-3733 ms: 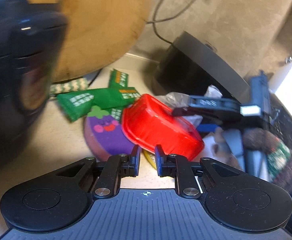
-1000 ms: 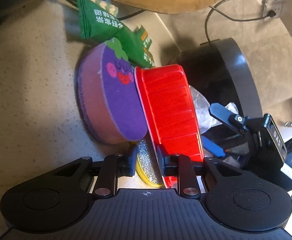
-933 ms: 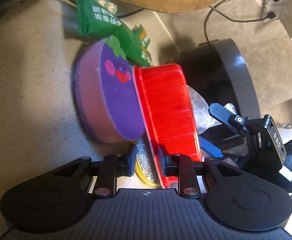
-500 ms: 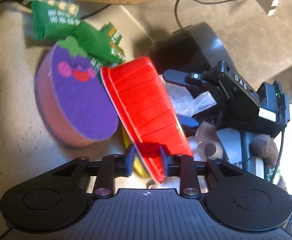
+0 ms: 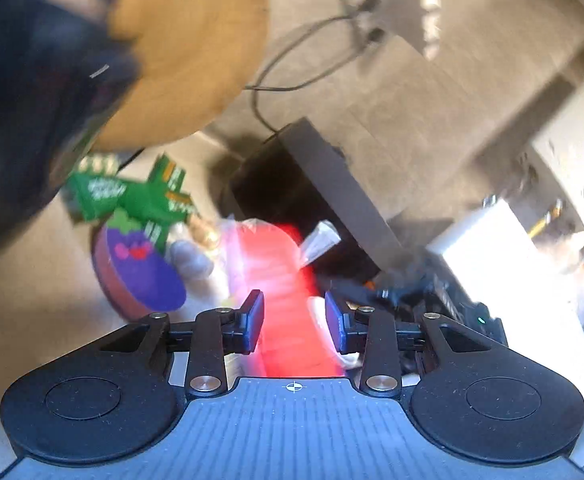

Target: Collect trash

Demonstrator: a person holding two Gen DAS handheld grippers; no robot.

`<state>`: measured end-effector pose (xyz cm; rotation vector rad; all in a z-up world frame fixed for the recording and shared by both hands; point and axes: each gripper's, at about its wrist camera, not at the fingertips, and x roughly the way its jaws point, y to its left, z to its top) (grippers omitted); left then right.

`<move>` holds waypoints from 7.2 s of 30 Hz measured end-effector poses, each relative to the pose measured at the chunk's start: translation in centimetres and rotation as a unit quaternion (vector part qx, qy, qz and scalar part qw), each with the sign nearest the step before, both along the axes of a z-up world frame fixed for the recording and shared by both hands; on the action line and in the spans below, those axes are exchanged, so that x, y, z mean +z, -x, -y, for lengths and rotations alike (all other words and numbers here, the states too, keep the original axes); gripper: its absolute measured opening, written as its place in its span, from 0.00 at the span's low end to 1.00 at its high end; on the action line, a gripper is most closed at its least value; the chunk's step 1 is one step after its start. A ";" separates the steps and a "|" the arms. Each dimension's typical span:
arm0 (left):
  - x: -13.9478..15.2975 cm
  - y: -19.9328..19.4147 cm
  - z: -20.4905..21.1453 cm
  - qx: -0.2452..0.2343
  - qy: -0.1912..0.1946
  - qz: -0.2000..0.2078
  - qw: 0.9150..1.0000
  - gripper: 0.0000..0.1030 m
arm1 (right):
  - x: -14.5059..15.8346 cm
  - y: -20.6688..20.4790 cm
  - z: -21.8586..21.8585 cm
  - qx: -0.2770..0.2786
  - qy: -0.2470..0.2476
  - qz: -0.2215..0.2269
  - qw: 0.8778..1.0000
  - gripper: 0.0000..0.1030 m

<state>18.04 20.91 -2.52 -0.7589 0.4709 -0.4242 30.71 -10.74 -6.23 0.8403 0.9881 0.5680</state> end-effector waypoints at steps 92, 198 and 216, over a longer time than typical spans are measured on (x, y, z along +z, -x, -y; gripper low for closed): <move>-6.1 -8.6 6.0 -0.118 0.174 -0.153 0.966 0.36 | -0.4 10.3 5.2 -0.150 0.284 0.126 0.939 1.00; -3.9 8.7 0.5 0.116 -0.264 -0.218 0.932 0.15 | -3.7 7.0 -6.5 0.086 0.373 0.176 0.907 1.00; -3.7 11.1 -2.7 0.145 -0.259 -0.225 0.928 0.15 | 1.6 -0.2 -12.9 0.168 0.346 0.241 0.891 1.00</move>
